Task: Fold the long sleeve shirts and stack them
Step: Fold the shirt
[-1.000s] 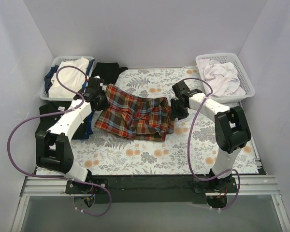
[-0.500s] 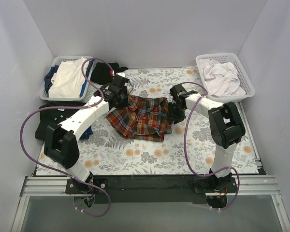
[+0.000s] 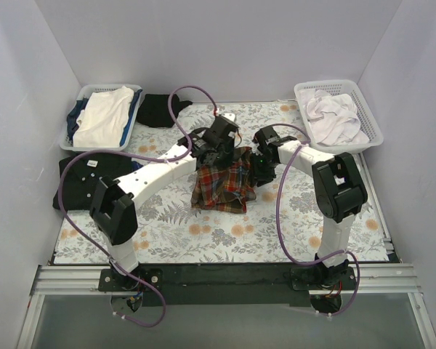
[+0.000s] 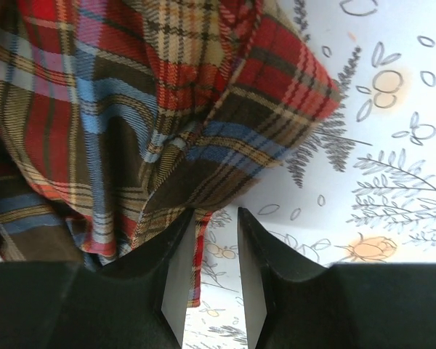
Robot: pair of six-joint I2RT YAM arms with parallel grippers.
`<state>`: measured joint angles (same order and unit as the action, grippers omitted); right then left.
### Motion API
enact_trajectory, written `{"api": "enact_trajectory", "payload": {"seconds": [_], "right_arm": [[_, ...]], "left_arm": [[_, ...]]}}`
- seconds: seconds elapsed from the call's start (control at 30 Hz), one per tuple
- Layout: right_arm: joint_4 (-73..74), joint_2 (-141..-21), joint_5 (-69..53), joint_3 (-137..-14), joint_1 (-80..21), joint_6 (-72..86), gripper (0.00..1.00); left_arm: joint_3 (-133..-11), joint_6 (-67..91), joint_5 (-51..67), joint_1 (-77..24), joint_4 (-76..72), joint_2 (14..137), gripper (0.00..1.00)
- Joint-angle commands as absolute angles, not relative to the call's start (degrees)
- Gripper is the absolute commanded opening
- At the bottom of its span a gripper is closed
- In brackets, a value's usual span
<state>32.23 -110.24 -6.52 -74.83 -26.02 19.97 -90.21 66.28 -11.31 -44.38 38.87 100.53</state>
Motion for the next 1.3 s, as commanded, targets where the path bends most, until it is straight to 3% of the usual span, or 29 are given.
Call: {"api": "enact_trajectory", "payload": {"seconds": [0.0,0.13,0.33,0.47,0.63,0.87,1.1,1.27], "right_arm": [[29.36,-111.18,-10.01,-74.80,-26.63,21.70,0.38],[30.05,-106.99,-7.30,-72.61,-25.58,24.86,0.38],[33.31,-93.29,-1.68,-64.09,-20.48,27.42,0.41],[33.84,-88.60,-1.05,-63.72,-20.30,25.94,0.42],[31.73,-88.59,-8.60,-67.93,-22.76,19.88,0.42],[30.77,-92.10,-13.01,-72.25,-35.57,13.80,0.39],[27.25,-99.04,-21.61,-69.09,-39.55,14.06,0.36],[29.61,-100.99,-16.89,-63.38,-39.38,14.50,0.31]], "left_arm": [[-96.49,66.88,-7.04,-48.69,37.97,104.58,0.11],[-99.31,66.27,-5.53,-51.94,38.75,108.80,0.67],[-98.53,65.39,-16.75,-52.12,38.94,104.34,0.86],[-97.56,65.65,-18.89,-50.45,39.72,102.04,0.88],[-94.67,69.42,-17.59,-45.55,40.60,100.11,0.88],[-86.84,71.73,-8.00,-31.38,36.48,95.54,0.87],[-88.77,69.96,-3.61,-26.37,36.92,99.40,0.87],[-89.65,68.56,3.59,-25.40,33.23,101.51,0.87]]}}
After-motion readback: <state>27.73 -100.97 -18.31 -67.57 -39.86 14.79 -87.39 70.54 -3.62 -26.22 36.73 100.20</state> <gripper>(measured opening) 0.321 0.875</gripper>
